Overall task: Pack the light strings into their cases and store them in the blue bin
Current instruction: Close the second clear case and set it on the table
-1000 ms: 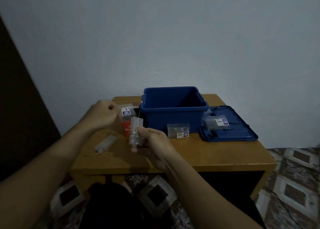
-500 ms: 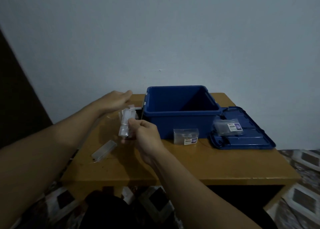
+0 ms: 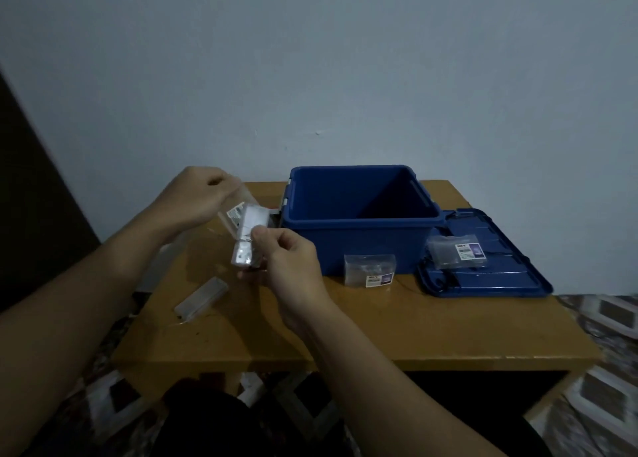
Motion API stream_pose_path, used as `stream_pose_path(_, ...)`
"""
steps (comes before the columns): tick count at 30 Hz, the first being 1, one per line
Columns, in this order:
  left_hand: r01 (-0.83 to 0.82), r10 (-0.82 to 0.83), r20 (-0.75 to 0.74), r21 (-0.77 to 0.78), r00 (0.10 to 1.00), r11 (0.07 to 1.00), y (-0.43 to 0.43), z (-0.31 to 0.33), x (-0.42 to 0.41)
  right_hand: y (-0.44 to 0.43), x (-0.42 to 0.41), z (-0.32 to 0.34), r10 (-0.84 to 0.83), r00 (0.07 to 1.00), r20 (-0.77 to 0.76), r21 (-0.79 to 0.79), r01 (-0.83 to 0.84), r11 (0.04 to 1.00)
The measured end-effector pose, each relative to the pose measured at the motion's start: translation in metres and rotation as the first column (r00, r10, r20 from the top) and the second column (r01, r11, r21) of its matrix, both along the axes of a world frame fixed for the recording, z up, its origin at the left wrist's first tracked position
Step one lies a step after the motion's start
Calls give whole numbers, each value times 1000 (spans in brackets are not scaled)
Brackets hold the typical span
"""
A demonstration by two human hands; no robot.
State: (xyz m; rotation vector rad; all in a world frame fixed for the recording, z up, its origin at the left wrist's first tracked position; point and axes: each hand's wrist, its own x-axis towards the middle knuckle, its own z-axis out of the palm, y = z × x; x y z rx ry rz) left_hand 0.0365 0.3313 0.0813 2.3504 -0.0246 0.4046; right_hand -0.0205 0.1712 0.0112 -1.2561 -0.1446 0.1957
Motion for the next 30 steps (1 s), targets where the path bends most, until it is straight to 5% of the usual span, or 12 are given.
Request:
stream_pose_path(6,-32,45,51,-233,998,972,-4,-21,-40,-28,-20,-5,-19,991,136,-114,35,993)
stream_pose_path(13,-40,-9,-112,-422,994,906,-52,-67,-84,-84,-40,-28,-55,986,160,-258,96,961)
stream_pose_path(30,348,-347,25,-108,937,931,-116,-137,-73,-177,-47,-47,-140,982,128,-479,185,858)
